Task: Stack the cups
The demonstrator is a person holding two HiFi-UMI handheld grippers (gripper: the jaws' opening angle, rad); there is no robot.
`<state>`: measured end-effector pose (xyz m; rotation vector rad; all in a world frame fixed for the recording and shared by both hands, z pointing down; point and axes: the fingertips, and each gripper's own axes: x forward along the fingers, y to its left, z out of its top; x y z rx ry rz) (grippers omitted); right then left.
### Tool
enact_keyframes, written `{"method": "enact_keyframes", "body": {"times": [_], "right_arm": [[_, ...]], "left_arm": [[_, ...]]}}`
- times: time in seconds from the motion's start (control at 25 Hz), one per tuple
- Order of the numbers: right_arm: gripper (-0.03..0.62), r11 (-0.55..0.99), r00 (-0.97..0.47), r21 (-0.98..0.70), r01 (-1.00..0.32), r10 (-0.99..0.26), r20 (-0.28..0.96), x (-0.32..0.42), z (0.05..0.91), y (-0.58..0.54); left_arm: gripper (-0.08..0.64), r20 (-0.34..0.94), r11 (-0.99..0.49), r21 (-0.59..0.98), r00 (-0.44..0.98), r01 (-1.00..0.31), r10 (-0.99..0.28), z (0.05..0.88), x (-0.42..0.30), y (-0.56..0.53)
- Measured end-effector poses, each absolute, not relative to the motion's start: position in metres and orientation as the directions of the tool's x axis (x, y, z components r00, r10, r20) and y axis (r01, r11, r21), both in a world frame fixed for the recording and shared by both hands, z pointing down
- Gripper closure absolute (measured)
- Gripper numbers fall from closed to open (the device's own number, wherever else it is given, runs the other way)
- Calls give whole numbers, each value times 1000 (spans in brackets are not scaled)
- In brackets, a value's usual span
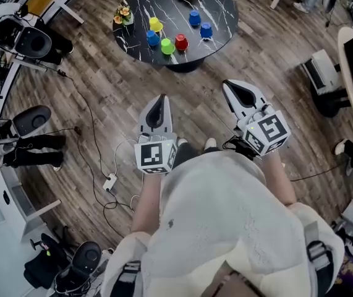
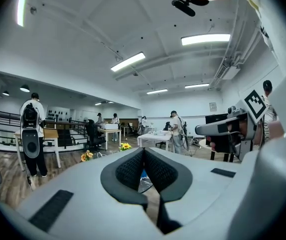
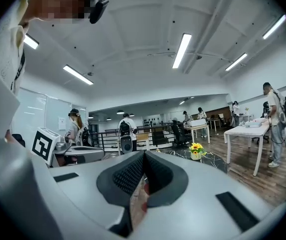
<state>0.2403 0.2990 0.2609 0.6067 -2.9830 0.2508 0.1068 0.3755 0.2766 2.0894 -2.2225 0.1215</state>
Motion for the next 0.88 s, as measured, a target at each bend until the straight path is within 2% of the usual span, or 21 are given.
{"method": "enact_keyframes", "body": {"times": [0.64,0.72,0.84,0.88], "right_arm": [[579,910,-919,-156,-385,-362,157,248,281,282],[544,911,-919,-152,-384,-361,157,239,281,274],[521,905,-912,-141,-400,-378,159,225,283,262],[517,902,-908,-140,-408,-386,163,220,284,257]], "left_arm": [[535,109,99,25,-95,-995,-989,289,106,360],[525,101,84,28,-80,-996,-992,290,97,351],[440,96,58,24,-55,-998,-994,292,81,336],[436,96,49,21,-47,-999,-994,293,75,330]]}}
